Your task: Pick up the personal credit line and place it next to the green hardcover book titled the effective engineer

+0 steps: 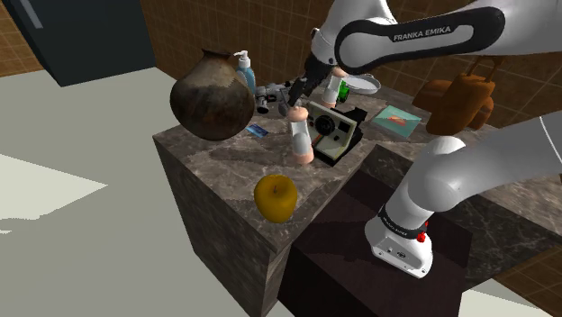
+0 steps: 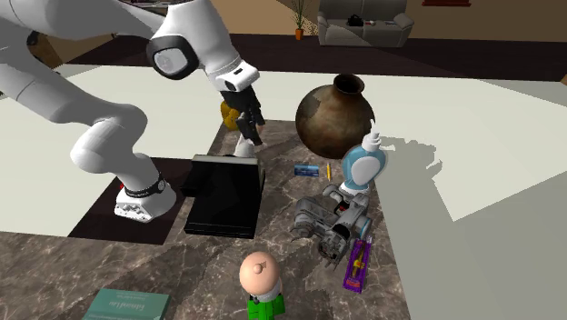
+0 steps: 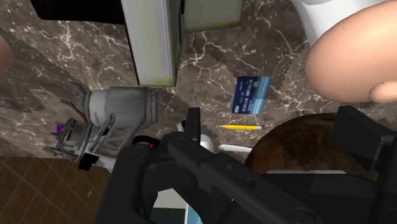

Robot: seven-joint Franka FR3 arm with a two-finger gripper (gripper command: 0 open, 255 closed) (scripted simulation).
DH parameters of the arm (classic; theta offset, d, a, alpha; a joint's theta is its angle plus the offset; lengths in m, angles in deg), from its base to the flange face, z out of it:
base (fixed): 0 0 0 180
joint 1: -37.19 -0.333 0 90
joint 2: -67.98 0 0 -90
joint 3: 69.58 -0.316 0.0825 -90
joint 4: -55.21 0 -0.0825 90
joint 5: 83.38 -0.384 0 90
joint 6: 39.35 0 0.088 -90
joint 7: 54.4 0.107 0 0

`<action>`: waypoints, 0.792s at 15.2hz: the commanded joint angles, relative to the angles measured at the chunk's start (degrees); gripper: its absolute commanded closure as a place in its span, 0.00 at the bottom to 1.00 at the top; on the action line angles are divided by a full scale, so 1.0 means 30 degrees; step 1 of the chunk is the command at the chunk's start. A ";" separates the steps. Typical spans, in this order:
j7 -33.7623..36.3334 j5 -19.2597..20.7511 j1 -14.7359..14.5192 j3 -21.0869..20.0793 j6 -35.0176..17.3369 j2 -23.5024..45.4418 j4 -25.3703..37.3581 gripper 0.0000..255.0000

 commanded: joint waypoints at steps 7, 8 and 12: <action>0.1457 0.0315 0.0315 -0.1113 -0.7205 0.5321 -0.0870 0.00; 0.1738 0.0484 0.0479 -0.1337 -0.8268 0.6113 -0.0731 0.00; 0.3720 0.2274 0.1803 -0.2666 -1.2172 0.9415 0.0288 0.00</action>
